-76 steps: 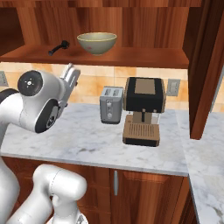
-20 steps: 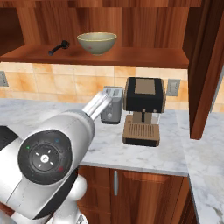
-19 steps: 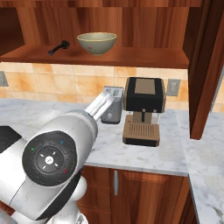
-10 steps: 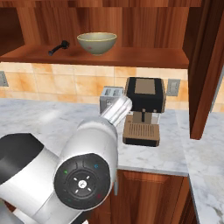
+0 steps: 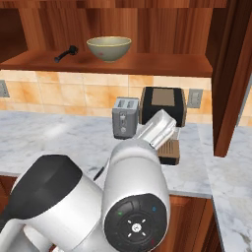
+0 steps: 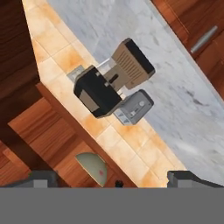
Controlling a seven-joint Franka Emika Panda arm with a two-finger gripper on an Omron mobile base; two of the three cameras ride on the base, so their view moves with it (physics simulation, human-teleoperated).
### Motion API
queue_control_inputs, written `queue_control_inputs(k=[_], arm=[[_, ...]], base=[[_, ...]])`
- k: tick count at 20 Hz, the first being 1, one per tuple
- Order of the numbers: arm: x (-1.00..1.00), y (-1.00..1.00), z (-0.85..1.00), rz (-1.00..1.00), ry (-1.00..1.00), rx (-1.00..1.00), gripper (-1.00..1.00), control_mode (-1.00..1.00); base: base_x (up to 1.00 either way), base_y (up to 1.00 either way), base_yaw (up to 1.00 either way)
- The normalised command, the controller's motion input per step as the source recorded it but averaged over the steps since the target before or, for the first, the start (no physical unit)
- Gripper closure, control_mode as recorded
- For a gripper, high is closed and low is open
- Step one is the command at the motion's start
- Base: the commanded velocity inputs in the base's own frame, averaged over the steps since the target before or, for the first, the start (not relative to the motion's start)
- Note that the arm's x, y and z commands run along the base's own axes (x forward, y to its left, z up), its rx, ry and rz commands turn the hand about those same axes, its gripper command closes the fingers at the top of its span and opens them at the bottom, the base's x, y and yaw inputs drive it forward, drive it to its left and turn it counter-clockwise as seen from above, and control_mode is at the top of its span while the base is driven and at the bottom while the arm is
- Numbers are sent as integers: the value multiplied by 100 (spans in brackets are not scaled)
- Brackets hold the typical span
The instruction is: Pick the mug and place it in the sink. Pick the bowl and place it in the open cabinet and then close the cabinet.
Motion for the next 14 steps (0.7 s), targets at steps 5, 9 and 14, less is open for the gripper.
queue_control_inputs(k=[5,9,14], arm=[[-13,-56,0,0,-8,8,-100,-100],[-21,-47,0,0,-10,7,-100,-100],[-18,-41,0,0,-13,4,-100,-100]], base=[[0,0,0],[0,0,0],[0,0,0]])
